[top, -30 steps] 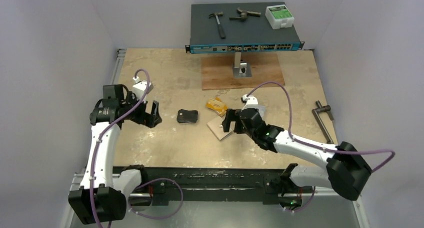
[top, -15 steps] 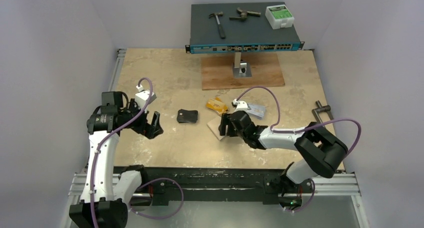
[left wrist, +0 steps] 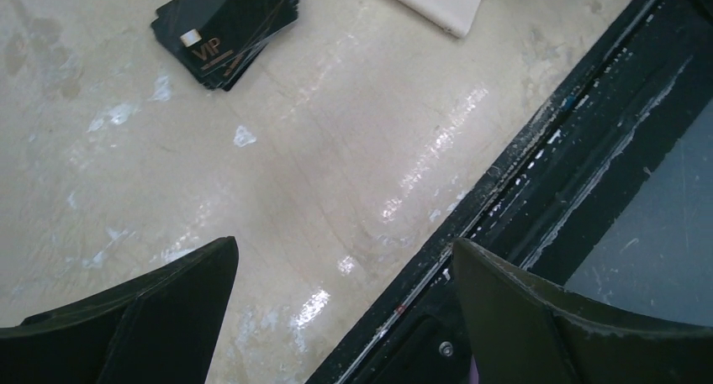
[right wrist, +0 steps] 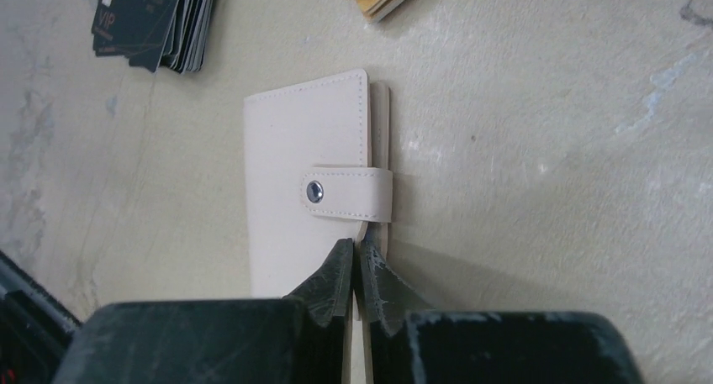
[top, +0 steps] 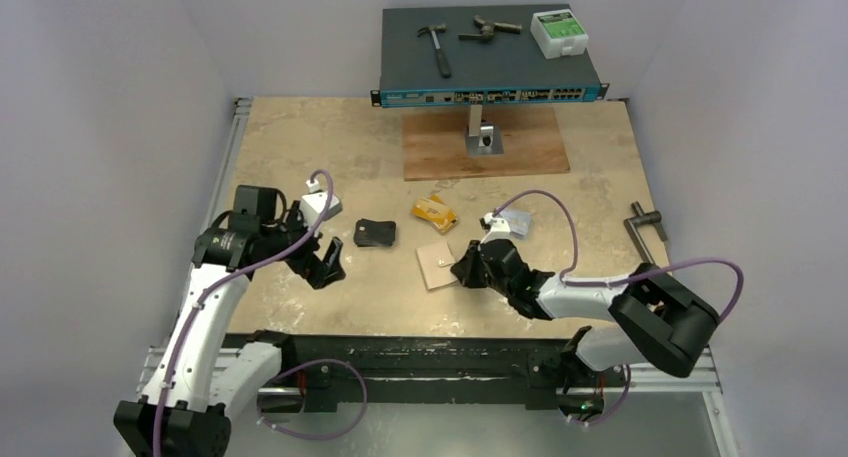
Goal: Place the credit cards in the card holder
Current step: Pick up the card holder from the center of the board.
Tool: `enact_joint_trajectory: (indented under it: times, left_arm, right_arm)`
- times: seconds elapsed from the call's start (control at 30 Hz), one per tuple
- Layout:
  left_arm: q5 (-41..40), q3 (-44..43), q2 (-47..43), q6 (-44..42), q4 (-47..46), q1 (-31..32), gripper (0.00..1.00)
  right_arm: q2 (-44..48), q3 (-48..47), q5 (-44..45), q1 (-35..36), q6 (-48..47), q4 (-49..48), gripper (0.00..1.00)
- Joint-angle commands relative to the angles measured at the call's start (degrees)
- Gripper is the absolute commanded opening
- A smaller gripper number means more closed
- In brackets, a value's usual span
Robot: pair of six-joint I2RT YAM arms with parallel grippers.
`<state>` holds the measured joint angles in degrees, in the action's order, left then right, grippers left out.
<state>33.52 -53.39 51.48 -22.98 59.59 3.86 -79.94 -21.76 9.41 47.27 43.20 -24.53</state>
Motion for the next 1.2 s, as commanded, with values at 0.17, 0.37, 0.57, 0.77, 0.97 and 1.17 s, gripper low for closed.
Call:
enact_joint_trajectory:
  times: [0.17, 0.37, 0.57, 0.77, 0.97, 1.17]
  left_arm:
    - [1.22, -0.67, 3.0, 13.76, -11.63, 11.85, 1.0]
    - [6.73, 1.14, 11.08, 26.03, -23.59, 16.16, 1.0]
    - [9.67, 2.58, 17.03, 25.8, -30.83, 18.9, 1.0]
    - [12.73, 2.97, 15.56, 27.31, -29.51, 18.91, 1.0]
    - [22.51, 6.97, 11.04, 34.81, -29.58, 18.16, 0.97]
    - [25.14, 5.18, 7.92, 42.33, -32.68, 17.32, 1.0]
  right_arm:
    - [15.83, 5.99, -4.08, 3.43, -2.7, -1.98, 0.0]
    - [23.87, 5.21, -5.04, 5.24, -3.51, 0.43, 0.0]
    - [25.66, 2.66, -9.19, 5.62, -4.18, 0.39, 0.0]
    - [28.19, 0.28, -11.44, 5.72, -1.74, -1.92, 0.0]
    - [29.45, -3.38, -14.02, 5.73, 0.93, -5.47, 0.0]
    - [30.55, -3.76, -15.06, 5.65, 4.87, -12.3, 0.0]
